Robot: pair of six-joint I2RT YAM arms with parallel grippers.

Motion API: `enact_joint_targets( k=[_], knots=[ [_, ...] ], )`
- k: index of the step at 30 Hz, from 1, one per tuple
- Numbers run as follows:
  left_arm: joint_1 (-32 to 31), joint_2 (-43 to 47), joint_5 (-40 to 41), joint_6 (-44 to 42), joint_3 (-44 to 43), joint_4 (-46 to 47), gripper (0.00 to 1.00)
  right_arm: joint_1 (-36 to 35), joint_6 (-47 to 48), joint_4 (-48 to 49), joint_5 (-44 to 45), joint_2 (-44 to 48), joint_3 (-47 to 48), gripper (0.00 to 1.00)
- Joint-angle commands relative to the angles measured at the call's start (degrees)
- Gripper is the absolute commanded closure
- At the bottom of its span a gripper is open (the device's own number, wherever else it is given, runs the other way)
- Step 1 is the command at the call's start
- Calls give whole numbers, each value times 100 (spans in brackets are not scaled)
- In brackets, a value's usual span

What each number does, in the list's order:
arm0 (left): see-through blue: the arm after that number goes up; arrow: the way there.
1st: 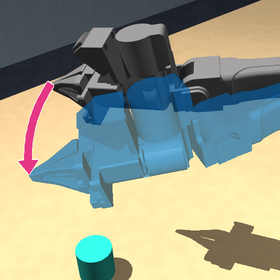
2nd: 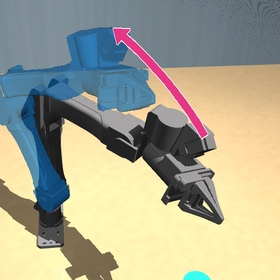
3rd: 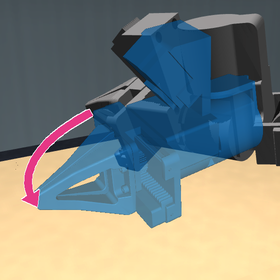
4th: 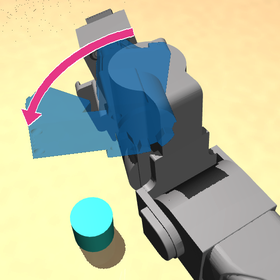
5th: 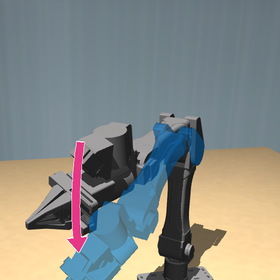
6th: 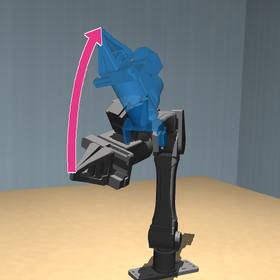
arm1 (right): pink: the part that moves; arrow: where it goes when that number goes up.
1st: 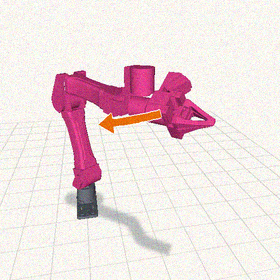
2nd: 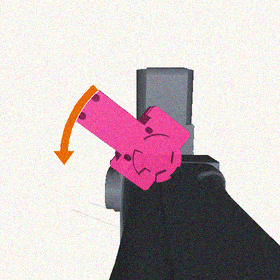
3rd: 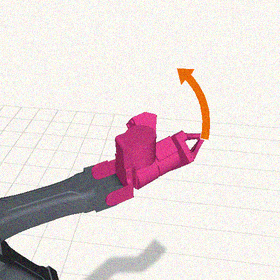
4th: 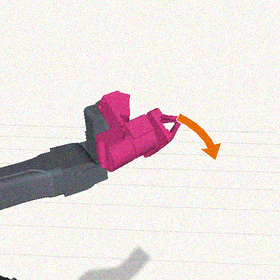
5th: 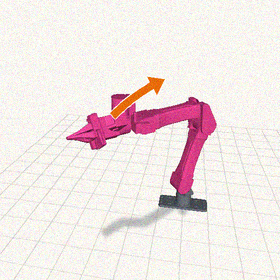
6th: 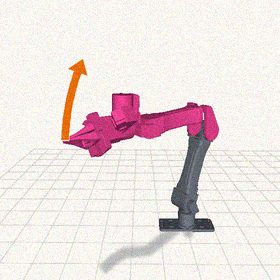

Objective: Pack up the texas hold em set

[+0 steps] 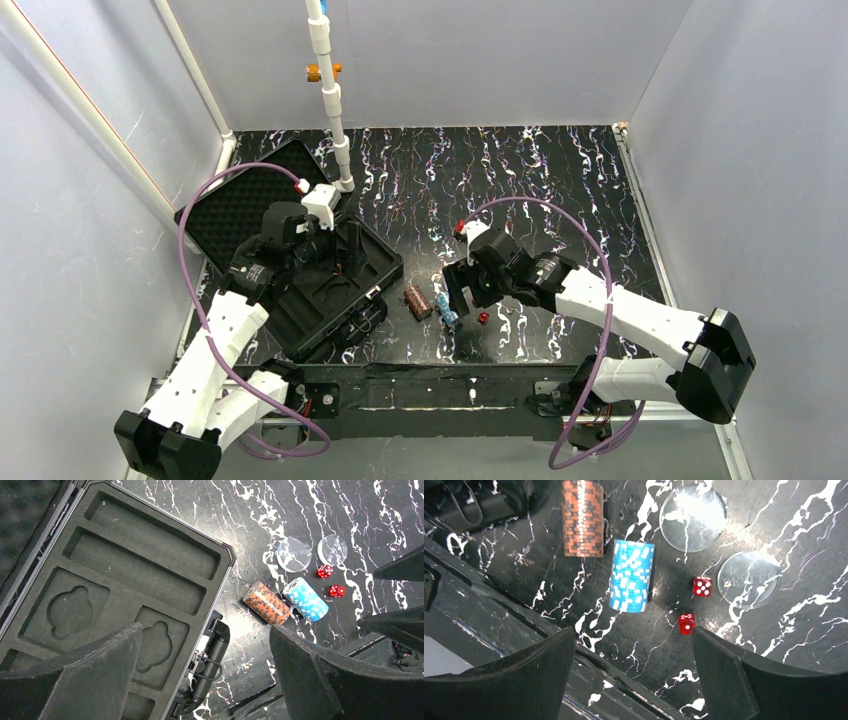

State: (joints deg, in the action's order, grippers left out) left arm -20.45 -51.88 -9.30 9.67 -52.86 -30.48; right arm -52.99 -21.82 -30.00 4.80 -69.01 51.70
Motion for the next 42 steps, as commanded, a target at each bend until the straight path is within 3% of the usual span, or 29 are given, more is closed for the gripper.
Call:
enact_joint_targets(
  k=[1, 23, 37, 40, 42],
  knots=[
    [-14, 25, 7, 25, -127, -155, 1, -79, -172, 39, 105, 28, -240, 9],
    [-17, -3, 65, 63, -178, -326, 7, -236, -649, 493, 469, -453, -569, 21],
    [-19, 115, 209, 71, -172, -361, 8, -326, -348, 813, 356, -1443, 2, 26],
    [-21, 275, 808, 121, -203, -467, 10, -343, -326, 922, 338, -1631, 74, 28],
    [-16, 632, 1948, 255, -176, -552, 10, -352, -322, 971, 322, -1772, 135, 32]
  ],
)
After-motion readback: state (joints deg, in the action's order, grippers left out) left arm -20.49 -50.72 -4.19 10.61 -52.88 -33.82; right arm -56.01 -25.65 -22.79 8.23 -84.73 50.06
